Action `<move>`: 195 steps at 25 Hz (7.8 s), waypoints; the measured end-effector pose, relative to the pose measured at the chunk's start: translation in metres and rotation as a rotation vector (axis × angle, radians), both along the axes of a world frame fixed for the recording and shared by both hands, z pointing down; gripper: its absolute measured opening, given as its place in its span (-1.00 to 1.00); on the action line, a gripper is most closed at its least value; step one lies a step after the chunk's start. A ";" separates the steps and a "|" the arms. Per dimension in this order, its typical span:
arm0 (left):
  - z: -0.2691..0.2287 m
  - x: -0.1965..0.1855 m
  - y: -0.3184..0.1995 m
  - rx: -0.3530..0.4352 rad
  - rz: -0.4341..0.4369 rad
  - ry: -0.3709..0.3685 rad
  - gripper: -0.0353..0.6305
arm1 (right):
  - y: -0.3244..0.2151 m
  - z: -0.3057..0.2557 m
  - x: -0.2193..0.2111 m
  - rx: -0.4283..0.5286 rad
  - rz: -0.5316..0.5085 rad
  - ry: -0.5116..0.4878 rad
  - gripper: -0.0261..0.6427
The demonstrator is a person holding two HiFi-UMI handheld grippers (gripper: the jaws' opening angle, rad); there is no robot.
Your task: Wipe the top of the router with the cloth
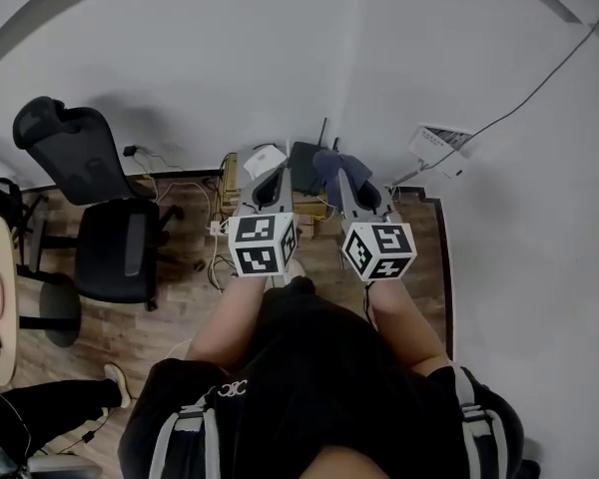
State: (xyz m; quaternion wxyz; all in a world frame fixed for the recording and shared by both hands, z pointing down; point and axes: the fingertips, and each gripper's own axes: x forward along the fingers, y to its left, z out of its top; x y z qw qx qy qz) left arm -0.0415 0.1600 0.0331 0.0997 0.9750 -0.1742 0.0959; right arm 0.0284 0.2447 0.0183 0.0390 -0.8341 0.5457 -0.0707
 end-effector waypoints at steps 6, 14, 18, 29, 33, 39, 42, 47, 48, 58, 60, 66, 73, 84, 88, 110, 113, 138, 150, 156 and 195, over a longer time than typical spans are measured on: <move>-0.003 0.067 -0.063 -0.009 -0.007 -0.016 -0.91 | -0.063 0.000 0.066 -0.013 -0.029 -0.023 -0.85; 0.013 0.123 -0.119 -0.041 -0.039 -0.046 -0.91 | -0.123 0.011 0.128 -0.014 -0.112 -0.096 -0.86; 0.027 0.137 -0.145 -0.062 -0.062 -0.080 -0.91 | -0.152 0.024 0.147 -0.047 -0.141 -0.081 -0.85; 0.066 0.141 -0.188 -0.157 -0.274 -0.112 -0.91 | -0.200 0.073 0.185 -0.185 -0.349 -0.094 -0.85; 0.087 0.145 -0.185 -0.185 -0.350 -0.150 -0.91 | -0.214 0.101 0.198 -0.258 -0.472 -0.107 -0.85; 0.138 0.142 -0.170 -0.266 -0.477 -0.220 -0.91 | -0.225 0.160 0.205 -0.391 -0.629 -0.153 -0.85; 0.172 0.134 -0.156 -0.314 -0.524 -0.262 -0.91 | -0.228 0.195 0.208 -0.465 -0.684 -0.169 -0.85; 0.233 0.120 -0.134 -0.413 -0.598 -0.302 -0.91 | -0.228 0.260 0.204 -0.596 -0.776 -0.178 -0.85; 0.247 0.119 -0.131 -0.430 -0.608 -0.302 -0.91 | -0.227 0.273 0.203 -0.620 -0.797 -0.174 -0.85; 0.408 0.104 -0.133 -0.591 -0.697 -0.287 -0.91 | -0.232 0.409 0.175 -0.824 -0.876 -0.188 -0.85; 0.432 0.099 -0.129 -0.625 -0.722 -0.265 -0.91 | -0.232 0.429 0.172 -0.872 -0.885 -0.160 -0.85; 0.504 0.091 -0.113 -0.676 -0.730 -0.265 -0.91 | -0.249 0.482 0.166 -1.019 -0.988 -0.088 -0.85; 0.561 0.068 -0.092 -0.717 -0.701 -0.381 -0.91 | -0.269 0.549 0.155 -1.217 -1.058 -0.004 -0.85; 0.568 0.059 -0.079 -0.854 -0.701 -0.330 -0.91 | -0.287 0.645 0.136 -1.455 -1.105 0.068 -0.85; 0.570 0.068 -0.065 -0.853 -0.653 -0.340 -0.91 | -0.280 0.659 0.134 -1.506 -1.152 0.111 -0.85; 0.578 0.052 -0.046 -0.830 -0.607 -0.403 -0.91 | -0.174 0.663 0.193 -1.940 -1.539 0.335 -0.85; 0.582 0.056 -0.040 -0.840 -0.598 -0.408 -0.91 | -0.179 0.667 0.211 -1.986 -1.482 0.393 -0.85; 0.585 0.056 -0.052 -0.849 -0.625 -0.383 -0.91 | -0.242 0.678 0.323 -2.103 -1.084 0.493 -0.85; 0.589 0.044 -0.050 -0.842 -0.611 -0.395 -0.91 | -0.294 0.678 0.347 -1.865 -0.851 0.690 -0.85; 0.593 0.042 -0.044 -0.847 -0.599 -0.406 -0.91 | -0.317 0.677 0.327 -1.721 -0.872 0.724 -0.85; 0.598 0.031 -0.053 -0.818 -0.563 -0.432 -0.91 | -0.196 0.667 0.129 -1.597 -1.626 0.301 -0.85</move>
